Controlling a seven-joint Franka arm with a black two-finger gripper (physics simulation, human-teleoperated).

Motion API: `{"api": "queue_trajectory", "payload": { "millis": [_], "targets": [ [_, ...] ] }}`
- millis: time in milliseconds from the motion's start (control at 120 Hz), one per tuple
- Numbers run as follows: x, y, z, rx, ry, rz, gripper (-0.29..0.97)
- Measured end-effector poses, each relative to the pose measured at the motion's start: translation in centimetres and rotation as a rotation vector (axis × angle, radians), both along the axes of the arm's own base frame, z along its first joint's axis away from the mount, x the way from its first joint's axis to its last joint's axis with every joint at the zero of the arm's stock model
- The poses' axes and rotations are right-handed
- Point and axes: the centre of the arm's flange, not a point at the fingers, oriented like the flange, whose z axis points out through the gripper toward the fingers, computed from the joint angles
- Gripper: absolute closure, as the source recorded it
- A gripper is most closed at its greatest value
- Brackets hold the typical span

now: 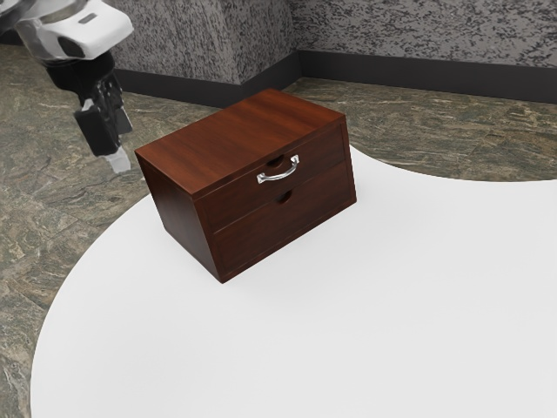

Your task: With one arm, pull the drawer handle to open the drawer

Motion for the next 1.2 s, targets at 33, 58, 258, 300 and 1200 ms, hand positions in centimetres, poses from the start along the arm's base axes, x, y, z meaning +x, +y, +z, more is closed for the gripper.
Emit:
{"api": "queue_trajectory", "payload": {
  "millis": [33, 58, 258, 300, 1200],
  "targets": [
    [0.2, -0.5, -0.1, 0.002, 0.003, -0.013, 0.0],
    [0.3, -0.5, -0.2, 0.002, 0.004, -0.016, 0.0],
    [0.2, -0.8, -0.1, 0.002, 0.009, -0.033, 0.0],
    [0.2, -2.1, -0.1, -0.005, 0.012, -0.058, 0.0],
    [17.3, -10.7, -12.6, 0.139, 0.09, 0.03, 0.0]
  ]
}}
